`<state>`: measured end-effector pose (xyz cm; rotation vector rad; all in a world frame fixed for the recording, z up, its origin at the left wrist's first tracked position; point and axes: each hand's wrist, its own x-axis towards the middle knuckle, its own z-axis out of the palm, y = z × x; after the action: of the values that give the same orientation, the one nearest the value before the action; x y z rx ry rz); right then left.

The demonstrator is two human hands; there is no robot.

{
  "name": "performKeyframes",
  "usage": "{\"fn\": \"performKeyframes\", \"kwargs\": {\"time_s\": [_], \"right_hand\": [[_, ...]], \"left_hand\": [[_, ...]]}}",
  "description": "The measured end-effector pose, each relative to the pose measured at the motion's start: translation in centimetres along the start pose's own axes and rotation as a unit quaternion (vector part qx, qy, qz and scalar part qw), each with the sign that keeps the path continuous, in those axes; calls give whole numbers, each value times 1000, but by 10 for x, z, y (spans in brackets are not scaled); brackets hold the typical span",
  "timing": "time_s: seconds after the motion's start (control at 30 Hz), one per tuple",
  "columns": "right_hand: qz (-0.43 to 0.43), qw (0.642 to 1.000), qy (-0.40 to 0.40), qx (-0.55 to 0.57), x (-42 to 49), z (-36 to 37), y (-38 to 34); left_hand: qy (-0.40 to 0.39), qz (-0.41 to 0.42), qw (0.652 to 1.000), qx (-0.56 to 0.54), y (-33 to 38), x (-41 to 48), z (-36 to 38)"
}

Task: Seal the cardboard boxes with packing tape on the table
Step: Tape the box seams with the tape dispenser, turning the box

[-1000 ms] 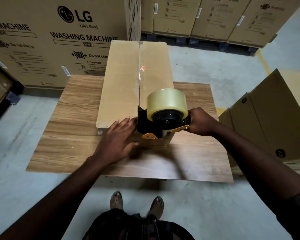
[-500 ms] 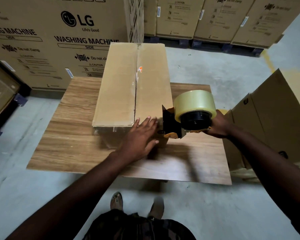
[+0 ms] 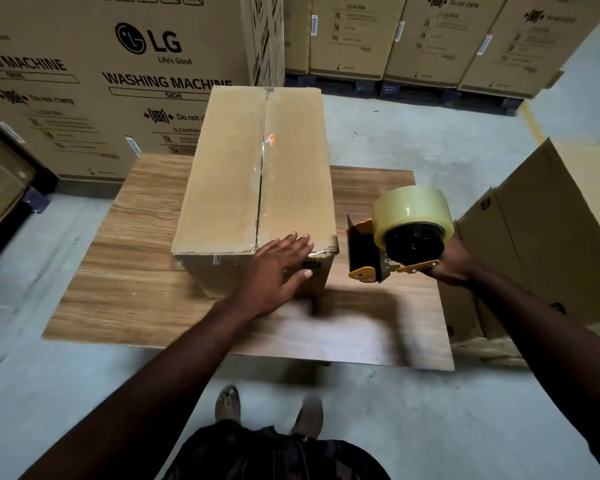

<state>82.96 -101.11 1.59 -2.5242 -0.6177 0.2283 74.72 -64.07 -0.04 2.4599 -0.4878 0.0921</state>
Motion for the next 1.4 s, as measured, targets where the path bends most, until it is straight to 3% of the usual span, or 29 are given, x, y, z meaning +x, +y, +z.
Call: {"fn": "performKeyframes", "kwargs": {"time_s": [0.2,0.4,0.63,0.7,0.83,0.97,1.0,1.1,1.2,1.27,1.3,1.33,1.4], "right_hand": [[44,997,-50,-31,2,22,39],[88,992,-68,-57,14,37,-5],[259,954,-150,-24,-12,67,3],[335,932,-120,61,-22,85,7],[457,857,-8,240,-38,123,15],[488,758,25,431,-39,141,3],[482,748,23,455,-35,142,-1],[474,796,-56,372,-26,135,-12],[438,868,-159,173,-20,120,-17],[348,931,-92,55,-8,111,-25],[301,950,-22,84,-2,109,-35],[263,944,54,193,5,111,-49],[220,855,142,448,20,119,-83]], "left_hand": [[-4,-20,999,-37,1,2,-1],[-9,-37,999,-39,4,2,-3],[-20,-38,998,-41,3,2,-4],[-21,-41,998,-42,4,3,-6],[-26,-43,998,-42,5,3,-6],[-23,-41,998,-42,2,4,-4],[-22,-42,998,-41,1,3,-4],[-18,-45,998,-43,4,3,-4],[-23,-48,998,-43,6,4,-5],[-19,-50,998,-39,6,4,-6],[-19,-50,998,-36,7,4,-6],[-19,-49,998,-34,7,3,-6],[-23,-45,998,-33,7,3,-6]]}}
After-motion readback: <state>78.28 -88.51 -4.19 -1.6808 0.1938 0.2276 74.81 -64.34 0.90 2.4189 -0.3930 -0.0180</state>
